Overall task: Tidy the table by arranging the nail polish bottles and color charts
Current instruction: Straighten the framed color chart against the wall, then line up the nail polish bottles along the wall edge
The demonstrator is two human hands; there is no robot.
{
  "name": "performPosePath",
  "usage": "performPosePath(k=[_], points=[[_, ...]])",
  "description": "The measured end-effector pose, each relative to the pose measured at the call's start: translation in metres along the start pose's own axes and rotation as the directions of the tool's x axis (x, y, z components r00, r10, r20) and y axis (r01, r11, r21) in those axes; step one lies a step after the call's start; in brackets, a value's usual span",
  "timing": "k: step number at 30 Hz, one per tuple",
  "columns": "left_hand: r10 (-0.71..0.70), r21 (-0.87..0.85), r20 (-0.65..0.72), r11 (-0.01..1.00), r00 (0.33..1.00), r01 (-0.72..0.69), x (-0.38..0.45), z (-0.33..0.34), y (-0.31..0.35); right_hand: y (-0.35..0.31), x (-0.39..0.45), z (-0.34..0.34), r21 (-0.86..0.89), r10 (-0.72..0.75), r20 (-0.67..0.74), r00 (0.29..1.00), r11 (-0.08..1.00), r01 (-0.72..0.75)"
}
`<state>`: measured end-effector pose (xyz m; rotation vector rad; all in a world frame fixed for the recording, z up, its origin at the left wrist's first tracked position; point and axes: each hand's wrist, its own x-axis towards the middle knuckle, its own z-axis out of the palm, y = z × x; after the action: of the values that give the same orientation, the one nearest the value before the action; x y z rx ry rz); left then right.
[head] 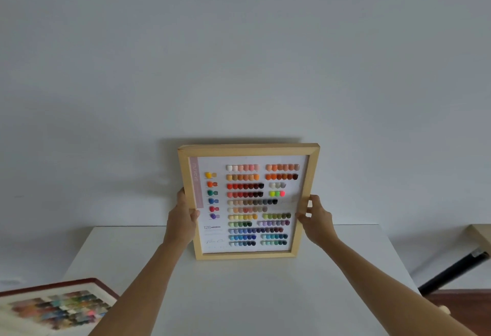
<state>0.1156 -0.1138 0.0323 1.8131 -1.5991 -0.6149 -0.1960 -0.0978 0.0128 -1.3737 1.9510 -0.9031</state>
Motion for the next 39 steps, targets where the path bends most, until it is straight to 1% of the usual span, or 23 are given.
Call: performPosePath(k=[3,6,9,12,14,17,19,21,24,28,30,33,39], points=[[0.020,-0.065,-0.055,0.998,0.998,-0.024,-0.008,-0.003,0.008,-0.003,-0.011,-0.009,-0.041,0.001,-0.001,1.000,0.999,-0.001],[0.059,-0.080,-0.161,0.994,0.985,-0.073,-0.020,-0.006,0.017,-0.005,-0.024,-0.024,-0.080,-0.001,-0.007,1.000,0.997,0.001],[0.192,0.015,-0.242,0.981,0.951,-0.194,-0.033,-0.008,0.025,0.001,-0.041,-0.039,-0.081,0.009,-0.012,1.000,0.997,-0.010],[0.319,0.096,-0.274,0.948,0.907,-0.305,-0.051,-0.001,0.038,0.015,-0.058,-0.059,-0.093,0.027,-0.033,0.999,0.995,-0.030],[0.407,0.097,-0.264,0.913,0.874,-0.396,-0.065,0.012,0.054,0.031,-0.074,-0.079,-0.098,0.061,-0.060,0.996,0.993,-0.067],[0.533,0.060,-0.184,0.845,0.826,-0.532,-0.086,0.040,0.077,0.058,-0.096,-0.108,-0.099,0.110,-0.116,0.987,0.988,-0.122],[0.582,0.019,-0.114,0.812,0.805,-0.584,-0.102,0.062,0.092,0.076,-0.107,-0.129,-0.104,0.137,-0.140,0.981,0.983,-0.152],[0.600,-0.032,-0.016,0.799,0.800,-0.600,-0.119,0.087,0.103,0.092,-0.116,-0.151,-0.085,0.173,-0.154,0.973,0.979,-0.187],[0.635,-0.098,0.138,0.772,0.760,-0.628,-0.148,0.124,0.120,0.118,-0.125,-0.184,-0.077,0.198,-0.182,0.963,0.974,-0.214],[0.646,-0.122,0.272,0.758,0.713,-0.640,-0.180,0.171,0.141,0.156,-0.130,-0.223,-0.096,0.185,-0.187,0.965,0.974,-0.205],[0.621,-0.115,0.331,0.774,0.711,-0.623,-0.197,0.194,0.149,0.176,-0.130,-0.237,-0.109,0.169,-0.168,0.971,0.976,-0.189],[0.555,-0.088,0.418,0.813,0.719,-0.576,-0.222,0.229,0.163,0.206,-0.124,-0.256,-0.162,0.125,-0.101,0.987,0.977,-0.140],[0.442,-0.045,0.593,0.853,0.673,-0.521,-0.260,0.286,0.188,0.251,-0.114,-0.267,-0.233,0.073,0.113,0.991,0.972,-0.045]])
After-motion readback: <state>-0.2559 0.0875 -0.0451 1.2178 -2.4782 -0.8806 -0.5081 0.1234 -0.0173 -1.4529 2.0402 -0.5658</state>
